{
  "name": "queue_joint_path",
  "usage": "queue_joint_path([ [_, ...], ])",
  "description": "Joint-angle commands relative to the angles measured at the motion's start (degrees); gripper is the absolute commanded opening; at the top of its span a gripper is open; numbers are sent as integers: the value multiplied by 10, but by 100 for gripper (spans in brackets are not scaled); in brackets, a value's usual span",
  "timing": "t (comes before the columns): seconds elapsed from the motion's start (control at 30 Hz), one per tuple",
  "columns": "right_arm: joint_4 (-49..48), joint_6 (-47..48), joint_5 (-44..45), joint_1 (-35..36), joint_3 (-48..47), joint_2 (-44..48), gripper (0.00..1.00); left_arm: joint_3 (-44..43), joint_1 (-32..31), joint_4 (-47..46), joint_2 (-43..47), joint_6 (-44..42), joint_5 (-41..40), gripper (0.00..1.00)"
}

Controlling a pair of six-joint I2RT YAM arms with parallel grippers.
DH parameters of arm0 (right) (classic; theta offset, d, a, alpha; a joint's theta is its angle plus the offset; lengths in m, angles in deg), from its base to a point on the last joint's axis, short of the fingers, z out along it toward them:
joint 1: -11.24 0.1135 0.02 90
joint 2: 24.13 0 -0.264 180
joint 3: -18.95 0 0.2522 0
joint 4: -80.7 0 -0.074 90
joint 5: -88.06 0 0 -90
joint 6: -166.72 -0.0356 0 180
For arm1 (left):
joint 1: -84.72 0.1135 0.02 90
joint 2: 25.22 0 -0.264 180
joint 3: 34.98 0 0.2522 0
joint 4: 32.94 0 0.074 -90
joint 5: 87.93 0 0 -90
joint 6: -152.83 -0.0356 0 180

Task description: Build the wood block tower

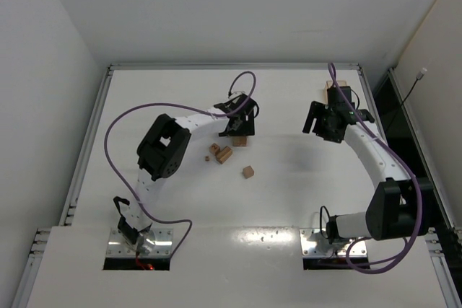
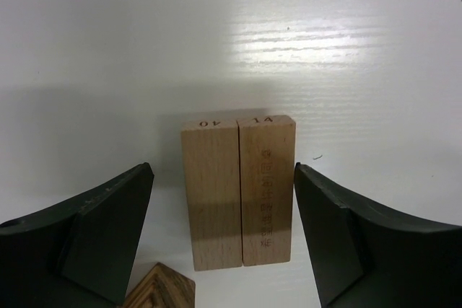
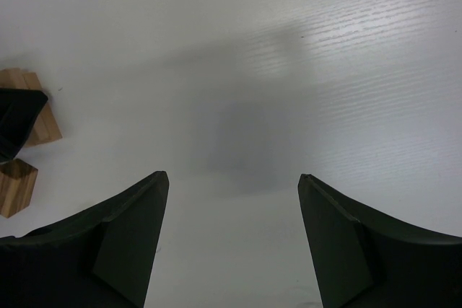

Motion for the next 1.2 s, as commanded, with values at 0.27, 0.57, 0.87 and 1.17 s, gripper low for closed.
queue_joint_path([
  [0.27, -17, -6, 6, -2, 7, 35, 69, 58, -3, 19, 51, -20, 60, 79],
  [0.57, -17, -6, 1, -2, 23, 52, 69, 46, -14, 13, 91, -38, 53, 81],
  [0.87, -22, -6, 1, -2, 28, 57, 70, 52, -25, 13, 153, -43, 58, 81],
  [1.17, -86, 100, -101, 6, 44, 83, 94, 75, -45, 2, 289, -81, 12, 83],
])
